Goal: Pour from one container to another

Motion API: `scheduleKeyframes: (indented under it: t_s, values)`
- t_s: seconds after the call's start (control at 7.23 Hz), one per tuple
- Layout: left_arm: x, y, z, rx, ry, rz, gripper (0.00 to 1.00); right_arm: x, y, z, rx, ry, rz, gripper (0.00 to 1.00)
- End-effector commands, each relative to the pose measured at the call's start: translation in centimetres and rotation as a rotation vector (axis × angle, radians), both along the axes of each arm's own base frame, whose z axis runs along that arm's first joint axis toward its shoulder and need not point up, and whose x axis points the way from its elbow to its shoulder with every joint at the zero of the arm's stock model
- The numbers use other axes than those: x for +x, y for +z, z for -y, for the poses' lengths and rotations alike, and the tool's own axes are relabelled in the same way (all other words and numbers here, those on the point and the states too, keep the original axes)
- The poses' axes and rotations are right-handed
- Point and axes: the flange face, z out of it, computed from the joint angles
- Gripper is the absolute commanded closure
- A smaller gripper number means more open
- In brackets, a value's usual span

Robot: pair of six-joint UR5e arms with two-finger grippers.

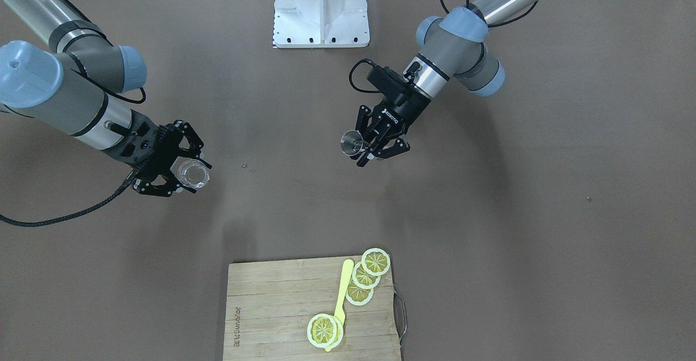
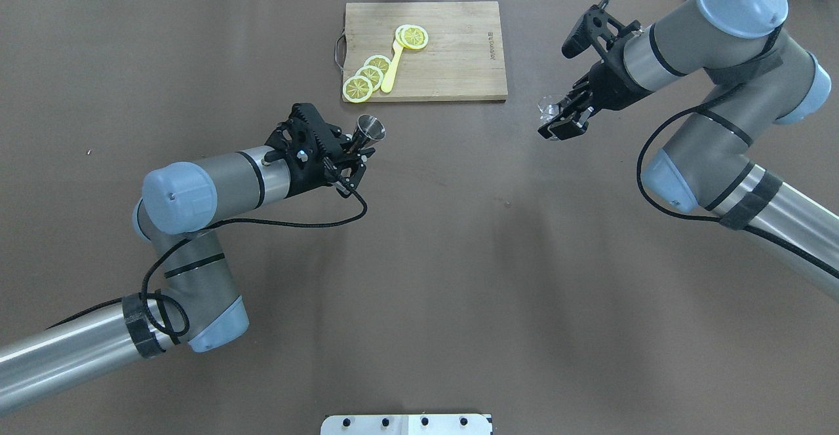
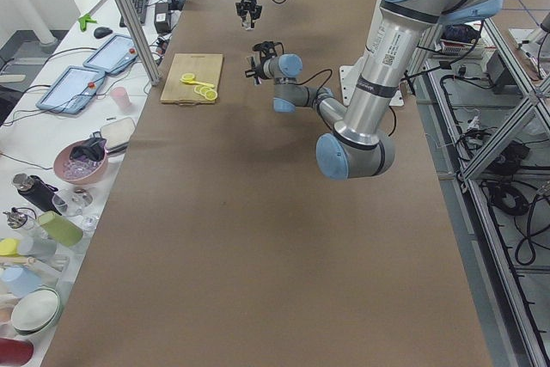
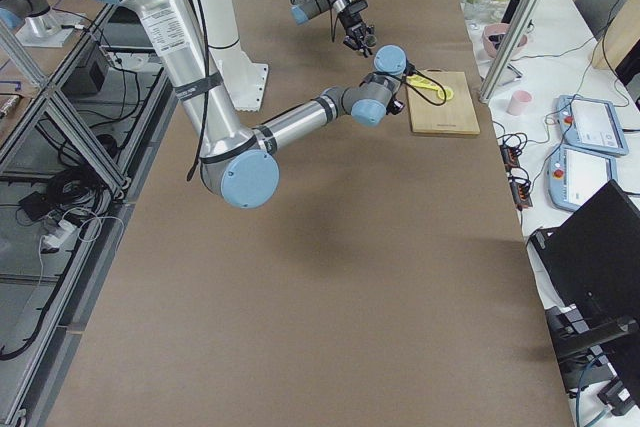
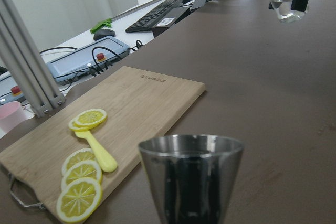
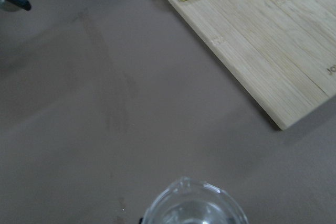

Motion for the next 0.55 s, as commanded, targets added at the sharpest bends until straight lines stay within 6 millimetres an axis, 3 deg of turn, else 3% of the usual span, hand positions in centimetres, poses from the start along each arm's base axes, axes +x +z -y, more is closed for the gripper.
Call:
scheduleKeyframes:
  t_s: [0.0,0.41]
  values:
    - [1.9,-1.1,2.3,0.028,0.075,0.035,1.0,-1.6,-3.2,0.2,0.146,-0.049,-0.009,1.0]
    - [1.3,-0.4,3.0,0.085,0.181,0.073,1.0,-1.1,-5.2,-0.3,0.273,-0.042,-0.03,1.0]
